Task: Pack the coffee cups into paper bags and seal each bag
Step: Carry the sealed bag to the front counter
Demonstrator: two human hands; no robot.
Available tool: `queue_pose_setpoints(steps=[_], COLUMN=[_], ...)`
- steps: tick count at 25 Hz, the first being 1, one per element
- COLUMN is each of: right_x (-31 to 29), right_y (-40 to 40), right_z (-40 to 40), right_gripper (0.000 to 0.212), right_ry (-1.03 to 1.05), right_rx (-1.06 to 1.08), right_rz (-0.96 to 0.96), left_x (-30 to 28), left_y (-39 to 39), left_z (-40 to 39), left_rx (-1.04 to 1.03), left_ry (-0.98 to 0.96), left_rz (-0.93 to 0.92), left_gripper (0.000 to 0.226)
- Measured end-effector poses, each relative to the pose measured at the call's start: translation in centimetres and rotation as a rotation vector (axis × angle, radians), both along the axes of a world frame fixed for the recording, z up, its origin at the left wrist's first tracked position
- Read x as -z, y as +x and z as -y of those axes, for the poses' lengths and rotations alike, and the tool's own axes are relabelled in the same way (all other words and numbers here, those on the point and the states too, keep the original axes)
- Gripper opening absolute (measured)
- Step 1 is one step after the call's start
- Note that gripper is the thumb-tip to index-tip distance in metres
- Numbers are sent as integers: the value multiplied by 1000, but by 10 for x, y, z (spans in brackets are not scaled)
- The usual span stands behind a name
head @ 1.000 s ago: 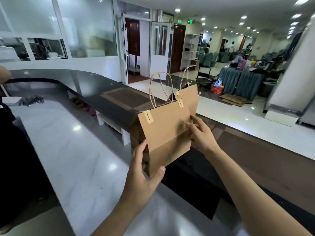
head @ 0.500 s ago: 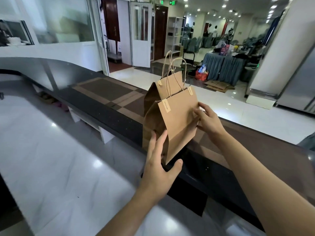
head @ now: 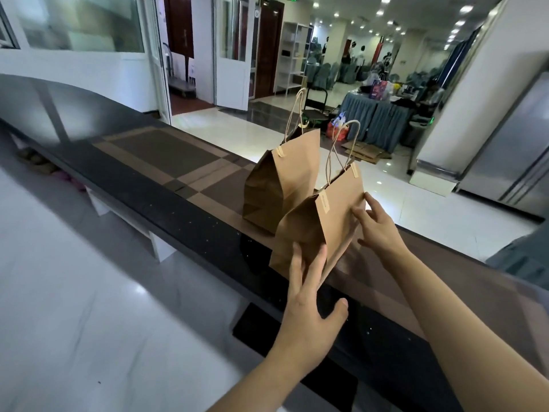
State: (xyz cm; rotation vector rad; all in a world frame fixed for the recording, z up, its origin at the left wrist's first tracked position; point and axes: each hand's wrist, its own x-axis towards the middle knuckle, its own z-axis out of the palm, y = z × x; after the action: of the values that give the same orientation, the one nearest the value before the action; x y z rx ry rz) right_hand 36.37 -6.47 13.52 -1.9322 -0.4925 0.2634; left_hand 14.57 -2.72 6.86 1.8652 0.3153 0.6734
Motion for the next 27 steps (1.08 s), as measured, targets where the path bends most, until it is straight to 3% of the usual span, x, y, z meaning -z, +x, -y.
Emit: queue_pose_setpoints(steps=[8,27], right_x=[12,19], right_y=[11,25], right_z=[-11,-18], right_gripper=[49,55], right_ry=[15,41], right_rx=[62,105], right_rz=[-8,-78], left_x=[3,9], left_y=[44,73], left_z=[-10,-39], left_rx=[78,146], left_ry=[-1,-4], left_rz=[-5,-8], left_gripper=[97,91])
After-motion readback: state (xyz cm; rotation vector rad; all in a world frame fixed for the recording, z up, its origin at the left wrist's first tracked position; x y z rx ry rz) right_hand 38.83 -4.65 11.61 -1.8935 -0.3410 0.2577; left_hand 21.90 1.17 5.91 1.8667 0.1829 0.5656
